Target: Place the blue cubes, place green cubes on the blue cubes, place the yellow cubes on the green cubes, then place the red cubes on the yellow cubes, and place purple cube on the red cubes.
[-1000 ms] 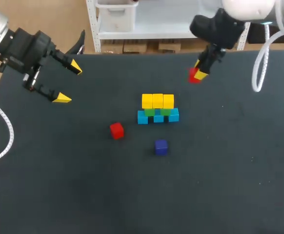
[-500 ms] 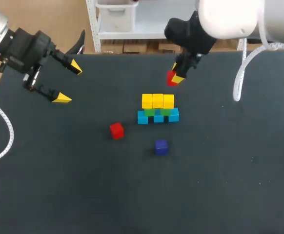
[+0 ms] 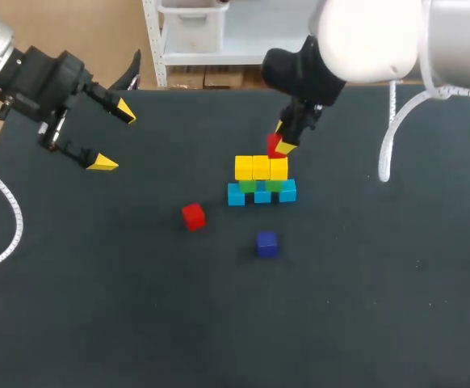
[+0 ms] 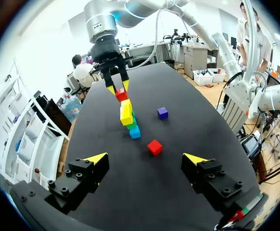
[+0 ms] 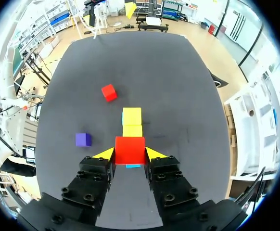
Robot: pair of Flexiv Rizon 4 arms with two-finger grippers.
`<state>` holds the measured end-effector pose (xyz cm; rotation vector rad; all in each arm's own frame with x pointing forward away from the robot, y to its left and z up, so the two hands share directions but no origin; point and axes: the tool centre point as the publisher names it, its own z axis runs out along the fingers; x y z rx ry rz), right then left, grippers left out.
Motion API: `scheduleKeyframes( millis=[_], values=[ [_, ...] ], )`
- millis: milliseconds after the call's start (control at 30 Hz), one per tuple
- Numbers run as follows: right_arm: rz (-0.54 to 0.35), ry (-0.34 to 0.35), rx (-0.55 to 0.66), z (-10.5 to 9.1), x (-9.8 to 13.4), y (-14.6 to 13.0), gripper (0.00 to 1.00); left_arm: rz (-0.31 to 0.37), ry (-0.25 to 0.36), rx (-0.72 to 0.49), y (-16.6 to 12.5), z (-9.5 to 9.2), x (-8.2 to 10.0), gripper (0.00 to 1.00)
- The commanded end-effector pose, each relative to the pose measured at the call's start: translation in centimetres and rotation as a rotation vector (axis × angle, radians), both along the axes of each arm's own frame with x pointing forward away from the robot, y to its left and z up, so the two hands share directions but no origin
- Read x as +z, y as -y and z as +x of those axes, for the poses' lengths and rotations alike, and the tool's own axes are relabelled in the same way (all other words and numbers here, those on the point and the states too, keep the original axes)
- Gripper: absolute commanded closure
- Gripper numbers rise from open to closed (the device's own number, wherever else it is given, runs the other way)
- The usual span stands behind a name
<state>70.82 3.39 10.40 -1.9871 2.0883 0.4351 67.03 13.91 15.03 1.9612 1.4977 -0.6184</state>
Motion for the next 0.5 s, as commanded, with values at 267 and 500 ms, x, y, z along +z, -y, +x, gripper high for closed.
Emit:
scheduleKeyframes(
  millis=[267, 500],
  values=[
    [0.011, -0.011, -0.002, -0.33, -0.77, -0.67, 1.00, -0.002, 0.004, -0.001, -0.04, -0.01, -0.10, 0.00],
    [0.018, -0.022, -0.003, -0.60, -1.14, -0.83, 1.00, -0.002, 0.004, -0.001, -0.04, -0.01, -0.10, 0.00]
  ],
)
